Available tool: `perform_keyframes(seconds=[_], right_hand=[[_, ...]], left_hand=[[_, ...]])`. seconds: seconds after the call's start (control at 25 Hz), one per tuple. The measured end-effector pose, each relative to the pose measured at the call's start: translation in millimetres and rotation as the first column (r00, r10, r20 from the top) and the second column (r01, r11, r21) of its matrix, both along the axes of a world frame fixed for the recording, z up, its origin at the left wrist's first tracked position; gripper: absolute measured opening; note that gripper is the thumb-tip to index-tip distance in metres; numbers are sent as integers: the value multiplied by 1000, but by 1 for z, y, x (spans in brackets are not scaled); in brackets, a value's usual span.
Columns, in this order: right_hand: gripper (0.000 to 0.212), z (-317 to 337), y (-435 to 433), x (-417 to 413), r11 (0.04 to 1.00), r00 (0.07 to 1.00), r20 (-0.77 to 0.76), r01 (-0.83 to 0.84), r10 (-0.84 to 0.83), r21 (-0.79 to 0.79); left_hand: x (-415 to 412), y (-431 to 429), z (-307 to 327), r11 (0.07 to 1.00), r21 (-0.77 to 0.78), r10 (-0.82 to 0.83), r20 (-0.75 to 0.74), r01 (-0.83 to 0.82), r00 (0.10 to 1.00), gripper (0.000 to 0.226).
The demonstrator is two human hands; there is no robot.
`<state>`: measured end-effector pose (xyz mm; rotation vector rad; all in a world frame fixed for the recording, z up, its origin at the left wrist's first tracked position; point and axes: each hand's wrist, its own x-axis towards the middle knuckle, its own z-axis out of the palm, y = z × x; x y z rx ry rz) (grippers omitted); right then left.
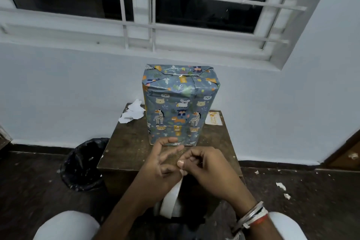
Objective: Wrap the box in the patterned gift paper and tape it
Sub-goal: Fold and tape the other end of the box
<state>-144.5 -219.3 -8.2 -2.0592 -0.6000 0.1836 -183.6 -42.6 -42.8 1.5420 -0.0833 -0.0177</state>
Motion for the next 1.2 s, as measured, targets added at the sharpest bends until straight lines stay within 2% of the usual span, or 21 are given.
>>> perform_keyframes(seconds=[0.2, 0.32, 0.48, 0.72, 0.84, 1.0, 1.12, 1.2], right_hand=[[9, -20, 2, 6, 991, 968, 241, 90, -63, -102], [9, -28, 1, 8, 986, 949, 310, 110, -67, -124], [8, -32, -1, 11, 988, 922, 377, 131, -92, -80], [10, -36, -4, 17, 992, 952, 284, 126, -116, -15], [8, -39, -3, 21, 987, 936, 323, 158, -138, -37], [4, -41, -1, 21, 972, 912, 365, 224, -186, -64], [14, -38, -6, 24, 946, 919, 232, 325, -318, 9], [14, -40, -22, 37, 889, 866, 245, 457, -435, -35]], left_hand=[[5, -9, -2, 996, 84, -6, -58, 11, 998, 52], [9, -16, 0, 995, 96, 16, -60, -10, 998, 48], [15, -18, -1, 999, 36, 37, -102, -33, 994, 48], [14, -20, -3, 995, -87, 29, -152, -43, 988, 52], [14, -20, -4, 988, -138, 44, -173, -68, 984, 55], [13, -19, -6, 990, -125, 36, -204, -63, 978, 56], [15, -17, -5, 985, -161, 21, -258, -65, 966, 60], [14, -13, -5, 989, -132, 28, -270, -65, 963, 65]])
